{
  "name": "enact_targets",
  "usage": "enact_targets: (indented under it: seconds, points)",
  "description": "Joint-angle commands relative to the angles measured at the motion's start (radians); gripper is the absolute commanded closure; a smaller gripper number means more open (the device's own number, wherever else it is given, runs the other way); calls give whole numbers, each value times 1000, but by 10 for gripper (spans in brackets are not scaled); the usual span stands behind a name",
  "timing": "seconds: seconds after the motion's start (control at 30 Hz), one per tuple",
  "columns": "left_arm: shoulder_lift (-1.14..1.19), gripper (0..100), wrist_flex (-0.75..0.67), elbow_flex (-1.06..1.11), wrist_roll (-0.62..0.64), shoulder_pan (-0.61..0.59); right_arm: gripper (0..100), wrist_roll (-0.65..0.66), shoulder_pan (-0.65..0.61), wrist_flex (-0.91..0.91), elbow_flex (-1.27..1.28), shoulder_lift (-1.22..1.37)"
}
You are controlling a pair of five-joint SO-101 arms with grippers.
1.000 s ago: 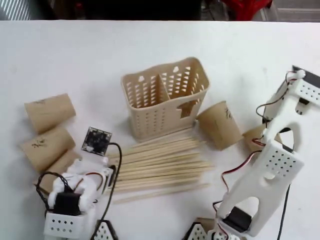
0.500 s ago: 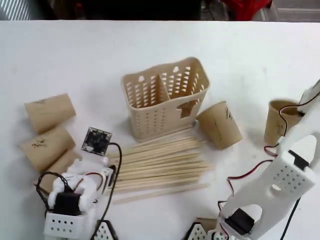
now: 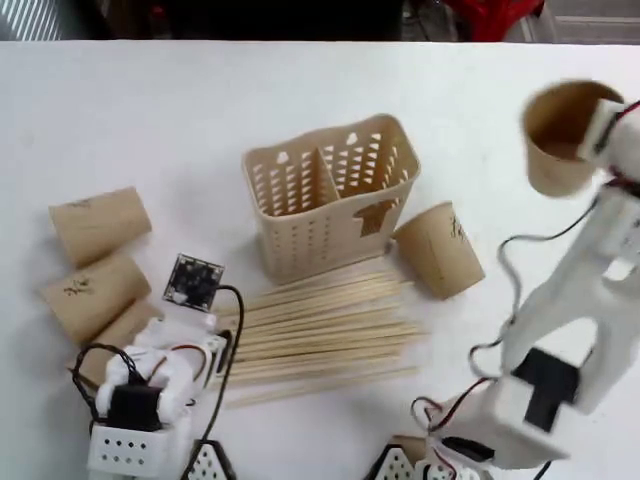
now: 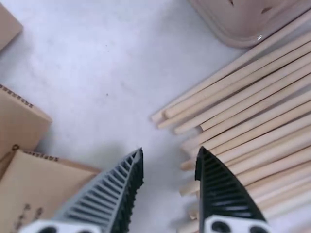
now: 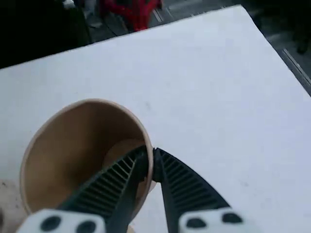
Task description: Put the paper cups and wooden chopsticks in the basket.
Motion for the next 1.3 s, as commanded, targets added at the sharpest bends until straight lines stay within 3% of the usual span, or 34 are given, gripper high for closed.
enact_targets:
  seconds: [0.0,0.33,0.53,0.7,0.97,1.27]
  points:
    - [-5,812,5,0,0,8,982,-55,-131,8,-9,-124]
    - [-5,812,5,0,0,8,982,-109,-443,1,20,-259]
    - [-5,812,5,0,0,8,982,-101,-568,-147,153,-259]
    - [-5,812,5,0,0,8,982,31,-644,-234,308,-259]
    - [-5,812,5,0,0,8,981,86,-630,-443,608,-266]
    - [-5,812,5,0,0,10,981,84,-535,-582,671,-255]
